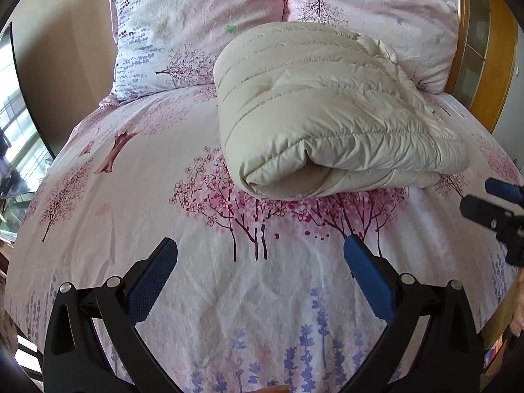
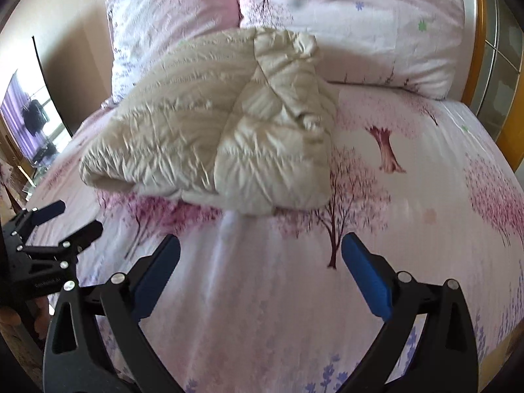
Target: Fold large clothes
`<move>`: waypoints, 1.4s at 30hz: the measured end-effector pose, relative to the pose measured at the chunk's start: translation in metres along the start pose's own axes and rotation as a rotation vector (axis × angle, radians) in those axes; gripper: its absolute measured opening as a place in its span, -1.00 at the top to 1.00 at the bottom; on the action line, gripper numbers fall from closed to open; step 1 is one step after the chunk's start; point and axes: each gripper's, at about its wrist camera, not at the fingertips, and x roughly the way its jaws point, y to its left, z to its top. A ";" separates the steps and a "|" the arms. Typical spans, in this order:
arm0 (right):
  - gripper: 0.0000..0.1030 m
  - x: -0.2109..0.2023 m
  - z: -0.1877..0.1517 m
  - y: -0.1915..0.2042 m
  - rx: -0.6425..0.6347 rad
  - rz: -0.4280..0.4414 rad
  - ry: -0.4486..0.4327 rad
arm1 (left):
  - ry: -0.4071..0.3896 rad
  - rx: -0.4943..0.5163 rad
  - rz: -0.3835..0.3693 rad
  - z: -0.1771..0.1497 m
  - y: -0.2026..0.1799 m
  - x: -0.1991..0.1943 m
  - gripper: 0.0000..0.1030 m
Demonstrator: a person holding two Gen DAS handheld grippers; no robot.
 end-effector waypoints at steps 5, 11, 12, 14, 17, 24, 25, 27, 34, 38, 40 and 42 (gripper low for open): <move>-0.92 0.002 -0.005 0.000 0.000 -0.009 0.020 | 0.033 -0.014 -0.001 -0.002 0.001 0.005 -0.97; -0.92 0.007 -0.007 0.004 -0.017 -0.023 0.046 | 0.049 -0.025 0.005 -0.004 0.003 0.006 -0.97; -0.92 0.008 -0.007 0.006 -0.021 -0.027 0.050 | 0.050 -0.026 0.005 -0.004 0.004 0.007 -0.97; -0.92 0.010 -0.009 0.007 -0.027 -0.033 0.059 | 0.058 -0.028 0.004 -0.004 0.004 0.008 -0.97; -0.92 0.013 -0.009 0.009 -0.035 -0.039 0.071 | 0.070 -0.031 0.002 -0.004 0.006 0.011 -0.97; -0.92 0.015 -0.010 0.009 -0.032 -0.045 0.080 | 0.070 -0.033 0.004 -0.003 0.007 0.012 -0.97; -0.92 0.015 -0.010 0.009 -0.033 -0.045 0.080 | 0.069 -0.032 0.004 -0.003 0.007 0.012 -0.97; -0.92 0.016 -0.010 0.009 -0.033 -0.045 0.081 | 0.068 -0.030 0.004 -0.003 0.007 0.012 -0.97; -0.92 0.018 -0.010 0.008 -0.032 -0.044 0.087 | 0.071 -0.029 0.002 -0.003 0.005 0.013 -0.97; -0.92 0.018 -0.011 0.008 -0.031 -0.046 0.089 | 0.071 -0.029 0.003 -0.003 0.004 0.013 -0.97; -0.92 0.018 -0.011 0.008 -0.031 -0.047 0.089 | 0.073 -0.030 0.002 -0.004 0.004 0.013 -0.97; -0.92 0.019 -0.011 0.008 -0.030 -0.048 0.091 | 0.073 -0.031 0.003 -0.004 0.003 0.013 -0.97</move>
